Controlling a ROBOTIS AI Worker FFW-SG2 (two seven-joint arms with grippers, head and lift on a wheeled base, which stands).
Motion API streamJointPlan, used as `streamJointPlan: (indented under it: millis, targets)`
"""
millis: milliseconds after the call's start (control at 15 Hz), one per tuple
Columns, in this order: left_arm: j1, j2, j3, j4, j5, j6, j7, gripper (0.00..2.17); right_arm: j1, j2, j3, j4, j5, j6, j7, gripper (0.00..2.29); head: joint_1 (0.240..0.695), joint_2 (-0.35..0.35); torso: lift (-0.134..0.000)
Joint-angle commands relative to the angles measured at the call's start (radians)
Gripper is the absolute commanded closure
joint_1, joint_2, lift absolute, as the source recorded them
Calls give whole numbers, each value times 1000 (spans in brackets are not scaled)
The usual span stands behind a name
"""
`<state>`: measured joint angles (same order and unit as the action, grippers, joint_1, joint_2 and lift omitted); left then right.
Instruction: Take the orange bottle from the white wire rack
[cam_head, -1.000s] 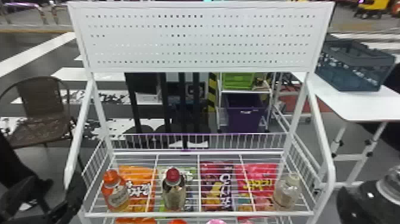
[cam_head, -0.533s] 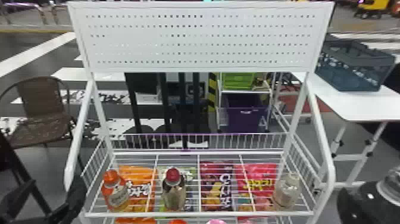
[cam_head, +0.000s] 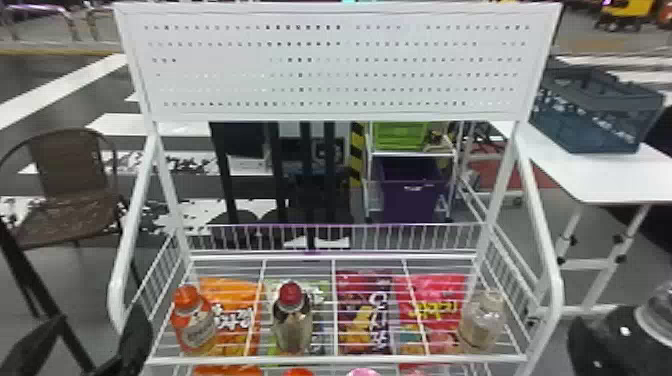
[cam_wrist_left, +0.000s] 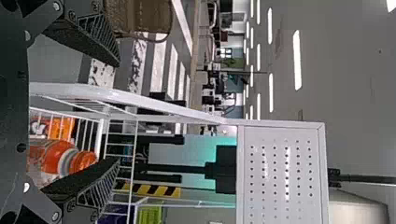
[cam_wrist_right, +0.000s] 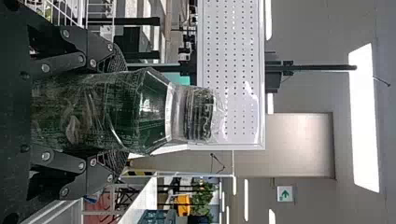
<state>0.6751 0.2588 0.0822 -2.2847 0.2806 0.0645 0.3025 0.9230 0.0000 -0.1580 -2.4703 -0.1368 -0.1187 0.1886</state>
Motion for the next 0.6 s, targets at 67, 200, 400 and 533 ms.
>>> streamJointPlan:
  millis: [67,200,400,533]
  targets:
    - [24,0,-113,123,-31,-182,38,191,5,1,0,8,0,-23,-1,1021,499,0,0]
    - [23,0,-176,215,-44,-314,52,191,7,1,0,14,0,-26,0,1021,499,0,0]
    - [-19,0,-254,352,-46,-443,67,191,10,1,0,16,0,-32,0,1021,499,0,0]
    - [-60,0,-286,429,-46,-467,67,191,14,1,-5,17,-1,-38,0,1021,499,0,0]
